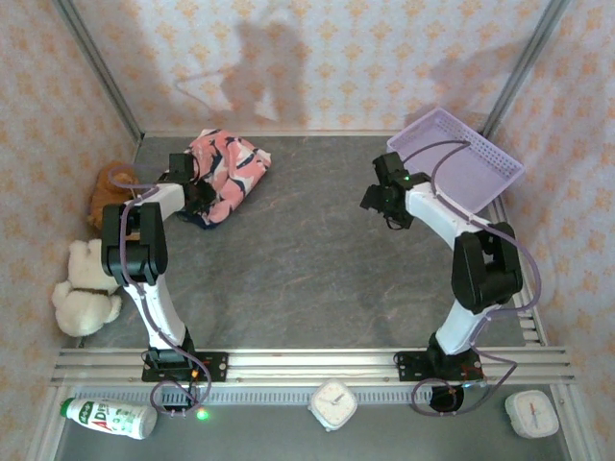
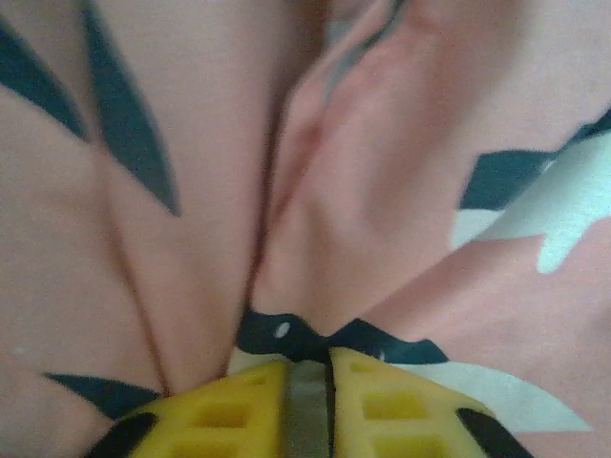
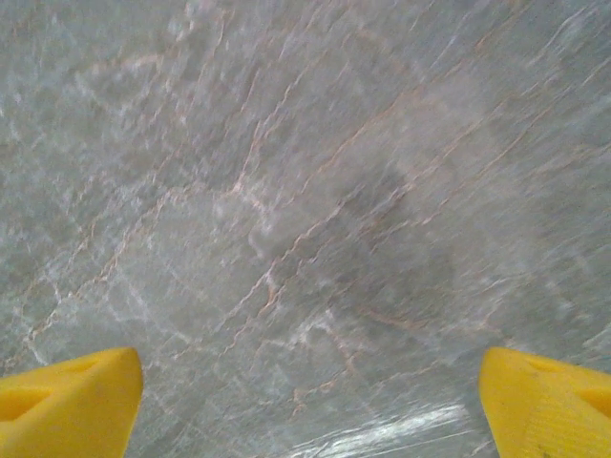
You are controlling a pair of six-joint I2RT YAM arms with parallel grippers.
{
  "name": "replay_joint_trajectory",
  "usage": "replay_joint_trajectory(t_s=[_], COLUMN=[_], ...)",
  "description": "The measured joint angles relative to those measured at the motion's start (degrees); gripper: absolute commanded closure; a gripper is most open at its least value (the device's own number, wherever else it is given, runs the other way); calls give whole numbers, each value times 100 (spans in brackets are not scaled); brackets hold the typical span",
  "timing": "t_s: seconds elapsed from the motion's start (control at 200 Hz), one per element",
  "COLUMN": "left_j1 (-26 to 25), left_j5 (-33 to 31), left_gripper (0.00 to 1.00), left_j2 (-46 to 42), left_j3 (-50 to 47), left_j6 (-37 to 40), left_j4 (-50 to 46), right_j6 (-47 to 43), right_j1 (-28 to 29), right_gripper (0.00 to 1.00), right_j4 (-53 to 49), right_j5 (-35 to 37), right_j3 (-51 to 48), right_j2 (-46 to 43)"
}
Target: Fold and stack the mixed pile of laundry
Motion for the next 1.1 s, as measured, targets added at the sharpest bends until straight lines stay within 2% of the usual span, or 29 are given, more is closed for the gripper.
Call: replay_joint_trajectory(t_s=[0.055, 0.11, 0.125, 0.165, 0.18, 0.205, 0.33, 0.4, 0.445, 0.47, 0.59, 0.821, 0.936, 0.966, 1.096], left_j1=[-4, -15, -15, -15, -15, -15, -15, -15, -15, -15, -26, -201, -372, -404, -564], left_j5=[28, -2, -22, -111, -140, -199, -597, -837, -994, -1049, -1228, -1508, -1661, -1694, -1882], left_gripper=[30, 25, 19, 16, 9, 8, 6, 5, 5, 0, 0, 0, 0, 0, 0], left_j2=[-52, -188, -225, -413, -483, -619, -1445, -1941, -2343, -2505, -3204, -3379, -3165, -3077, -2859], left_j3=[7, 33, 37, 66, 81, 114, 216, 90, -181, -330, -1497, -3676, -3917, -3915, -3963], left_j6=[31, 144, 140, 280, 313, 426, 754, 984, 1141, 1207, 1620, 2385, 2660, 2691, 2752], left_j4=[-4, -129, -168, -343, -415, -516, -828, -785, -682, -623, -55, 1189, 1991, 2212, 3086], right_j6=[-129, -299, -334, -470, -540, -645, -1335, -1843, -2238, -2387, -3171, -3536, -3497, -3456, -3346], right_j1=[-96, -214, -236, -332, -374, -446, -704, -739, -741, -745, -787, -1032, -1161, -1217, -1504], right_gripper=[9, 9, 9, 9, 9, 9, 8, 8, 8, 8, 7, 7, 9, 0, 0], right_j4=[-17, -42, -50, -55, -35, -11, 415, 1056, 1519, 1727, 3014, 5169, 6011, 6258, 7167], right_j5=[87, 212, 232, 334, 382, 479, 1086, 1464, 1633, 1668, 1725, 1484, 1399, 1327, 1023], right_j3=[28, 31, 31, 24, 11, -22, -516, -1126, -1609, -1825, -2931, -3882, -4142, -4275, -4841], right_j2=[-72, -192, -216, -326, -376, -476, -1034, -1364, -1556, -1620, -1679, -1244, -1078, -1099, -1113])
